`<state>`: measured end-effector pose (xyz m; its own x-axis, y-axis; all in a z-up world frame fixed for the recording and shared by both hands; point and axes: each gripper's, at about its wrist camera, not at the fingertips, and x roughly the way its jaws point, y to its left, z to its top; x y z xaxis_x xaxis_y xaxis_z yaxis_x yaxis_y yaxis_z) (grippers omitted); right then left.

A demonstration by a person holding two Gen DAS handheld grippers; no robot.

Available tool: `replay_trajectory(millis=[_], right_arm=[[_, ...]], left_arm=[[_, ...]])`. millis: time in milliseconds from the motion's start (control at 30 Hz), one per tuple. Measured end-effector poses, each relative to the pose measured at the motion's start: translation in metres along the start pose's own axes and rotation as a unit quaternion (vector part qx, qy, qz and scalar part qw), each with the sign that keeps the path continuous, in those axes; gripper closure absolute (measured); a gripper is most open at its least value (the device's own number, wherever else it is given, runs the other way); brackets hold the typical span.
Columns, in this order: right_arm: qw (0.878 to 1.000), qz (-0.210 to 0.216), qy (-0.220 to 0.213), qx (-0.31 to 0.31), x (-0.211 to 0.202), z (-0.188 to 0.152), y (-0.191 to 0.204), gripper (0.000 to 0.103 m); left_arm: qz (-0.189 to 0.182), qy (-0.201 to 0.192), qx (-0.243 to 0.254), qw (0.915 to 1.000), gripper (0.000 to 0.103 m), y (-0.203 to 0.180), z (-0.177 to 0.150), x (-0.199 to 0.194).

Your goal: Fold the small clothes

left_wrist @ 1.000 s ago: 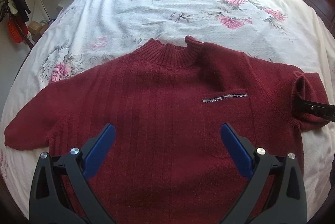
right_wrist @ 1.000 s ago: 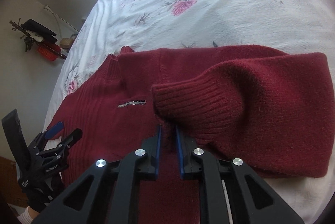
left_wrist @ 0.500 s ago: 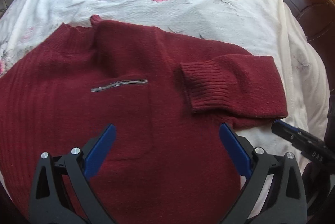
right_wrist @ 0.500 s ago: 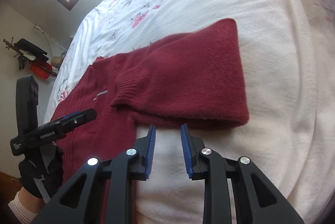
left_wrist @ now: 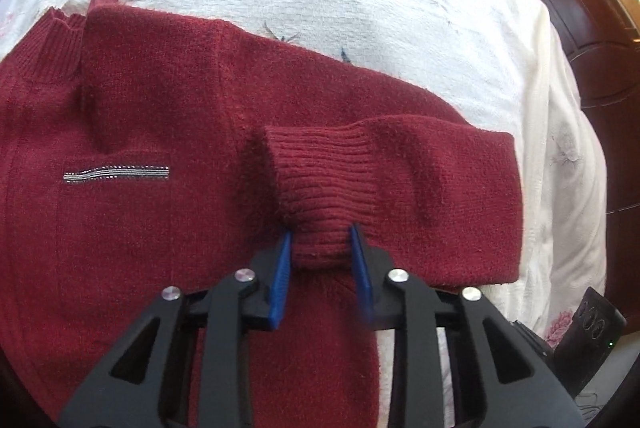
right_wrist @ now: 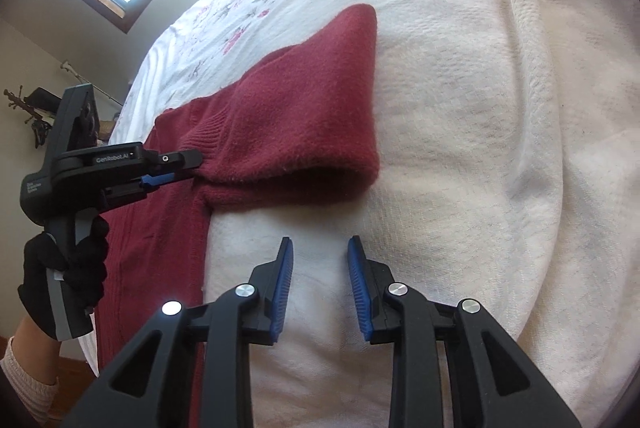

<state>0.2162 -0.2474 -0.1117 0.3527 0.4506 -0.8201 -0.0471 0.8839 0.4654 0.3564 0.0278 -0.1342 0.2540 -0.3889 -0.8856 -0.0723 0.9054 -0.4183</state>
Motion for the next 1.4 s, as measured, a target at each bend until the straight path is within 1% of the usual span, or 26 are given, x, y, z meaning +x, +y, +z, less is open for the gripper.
replay_trajectory(millis=[67, 200, 300, 367, 433, 500, 533, 600, 667, 767, 833, 933, 967, 1067, 1133, 1200, 1233, 1300, 1333, 1400], right_arm=[[1.000, -0.003, -0.001, 0.001, -0.002, -0.002, -0.002, 0.074], [1.000, -0.009, 0.000, -0.001, -0.006, -0.003, 0.001, 0.071], [1.000, -0.010, 0.000, -0.001, -0.007, -0.002, 0.006, 0.069], [1.000, -0.002, -0.002, 0.005, -0.006, 0.001, 0.010, 0.068], [1.000, 0.007, -0.004, 0.012, -0.003, 0.006, 0.016, 0.067], [1.000, 0.020, -0.005, 0.023, 0.002, 0.011, 0.021, 0.063], [0.999, 0.026, -0.004, 0.028, 0.005, 0.013, 0.024, 0.060], [0.999, 0.033, -0.002, 0.036, 0.013, 0.020, 0.031, 0.055], [0.998, 0.045, 0.001, 0.043, 0.022, 0.028, 0.037, 0.049], [0.996, 0.067, 0.013, 0.058, 0.041, 0.039, 0.050, 0.047], [0.996, 0.072, 0.021, 0.057, 0.054, 0.045, 0.060, 0.047], [0.996, 0.069, 0.027, 0.048, 0.067, 0.049, 0.078, 0.050], [0.996, 0.068, 0.027, 0.042, 0.069, 0.051, 0.084, 0.056], [0.997, 0.063, 0.034, 0.028, 0.074, 0.051, 0.097, 0.069], [0.998, 0.051, 0.040, 0.015, 0.077, 0.049, 0.103, 0.074], [0.998, 0.034, 0.049, 0.006, 0.085, 0.049, 0.107, 0.075], [0.998, 0.024, 0.054, 0.003, 0.089, 0.049, 0.108, 0.077], [0.998, 0.003, 0.062, -0.004, 0.095, 0.047, 0.109, 0.077], [0.998, -0.003, 0.063, -0.007, 0.097, 0.046, 0.109, 0.077], [0.998, -0.014, 0.068, -0.013, 0.098, 0.045, 0.109, 0.079]], left_arm=[[-0.022, -0.020, -0.003, 0.9996, 0.083, -0.002, -0.002, -0.010], [-0.042, -0.060, -0.004, 0.9973, 0.084, 0.004, -0.008, -0.041], [-0.036, -0.091, -0.004, 0.9952, 0.084, 0.019, -0.012, -0.068], [-0.023, -0.107, -0.004, 0.9940, 0.084, 0.035, -0.013, -0.086], [-0.019, -0.112, -0.013, 0.9934, 0.084, 0.062, -0.011, -0.102], [-0.012, -0.120, -0.027, 0.9924, 0.084, 0.081, -0.010, -0.112], [-0.009, -0.125, -0.033, 0.9916, 0.084, 0.090, -0.010, -0.119], [-0.002, -0.134, -0.040, 0.9902, 0.085, 0.108, -0.013, -0.131], [0.002, -0.139, -0.045, 0.9893, 0.085, 0.124, -0.014, -0.142], [0.011, -0.144, -0.055, 0.9879, 0.085, 0.149, -0.017, -0.156], [0.013, -0.146, -0.065, 0.9870, 0.085, 0.163, -0.016, -0.161], [0.011, -0.151, -0.081, 0.9851, 0.085, 0.184, -0.017, -0.169], [0.014, -0.155, -0.084, 0.9842, 0.085, 0.190, -0.017, -0.172], [0.021, -0.162, -0.096, 0.9819, 0.085, 0.212, -0.021, -0.181], [0.032, -0.158, -0.101, 0.9817, 0.085, 0.227, -0.024, -0.181], [0.044, -0.141, -0.106, 0.9833, 0.085, 0.241, -0.025, -0.173], [0.047, -0.126, -0.106, 0.9852, 0.083, 0.248, -0.026, -0.166], [0.054, -0.100, -0.113, 0.9870, 0.080, 0.262, -0.030, -0.152], [0.053, -0.096, -0.119, 0.9868, 0.078, 0.269, -0.033, -0.149], [0.054, -0.102, -0.133, 0.9843, 0.076, 0.279, -0.039, -0.154]])
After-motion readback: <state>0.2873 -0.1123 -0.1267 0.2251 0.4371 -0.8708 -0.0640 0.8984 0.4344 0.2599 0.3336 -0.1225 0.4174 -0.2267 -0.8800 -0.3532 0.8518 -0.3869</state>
